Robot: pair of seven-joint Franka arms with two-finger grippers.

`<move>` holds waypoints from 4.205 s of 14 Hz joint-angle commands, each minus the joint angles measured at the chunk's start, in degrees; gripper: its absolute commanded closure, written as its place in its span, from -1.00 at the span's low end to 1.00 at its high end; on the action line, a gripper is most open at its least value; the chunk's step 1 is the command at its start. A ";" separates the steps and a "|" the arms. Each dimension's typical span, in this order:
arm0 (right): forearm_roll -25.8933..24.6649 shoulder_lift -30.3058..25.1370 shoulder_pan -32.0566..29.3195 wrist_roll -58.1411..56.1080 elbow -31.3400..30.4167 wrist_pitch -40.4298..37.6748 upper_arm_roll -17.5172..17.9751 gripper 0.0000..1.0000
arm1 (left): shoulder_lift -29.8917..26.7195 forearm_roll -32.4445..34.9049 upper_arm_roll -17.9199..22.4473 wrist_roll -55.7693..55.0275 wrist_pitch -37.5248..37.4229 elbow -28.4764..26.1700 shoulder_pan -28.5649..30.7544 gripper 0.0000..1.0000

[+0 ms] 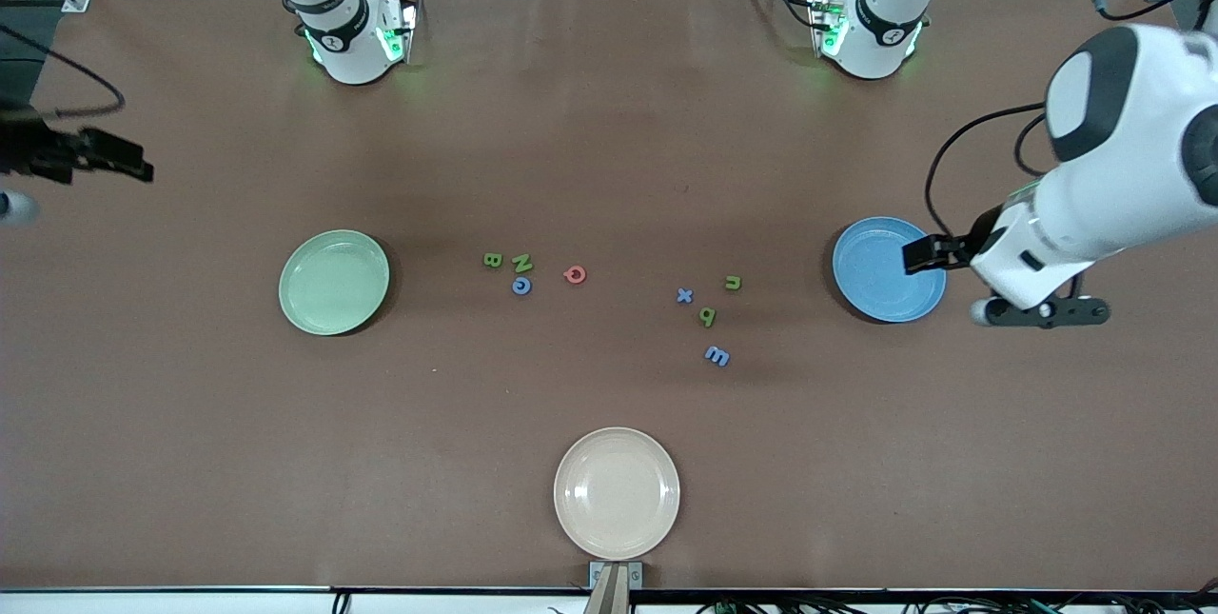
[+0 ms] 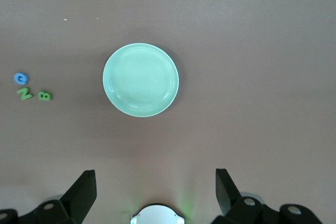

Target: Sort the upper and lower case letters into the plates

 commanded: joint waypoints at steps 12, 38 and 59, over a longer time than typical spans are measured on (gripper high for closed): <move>5.18 0.35 19.52 32.22 -29.64 37.40 0.78 -1.00 | 20.77 3.20 -0.13 -64.75 23.75 1.35 -13.37 -1.00; 5.09 19.07 35.97 43.75 -39.34 67.42 0.78 -0.66 | 33.79 2.94 0.57 -69.08 32.90 6.80 -18.20 0.03; 3.17 5.63 18.42 18.57 -39.16 49.41 -0.54 1.00 | 2.70 9.36 -0.04 -29.65 24.62 -24.72 -6.08 0.83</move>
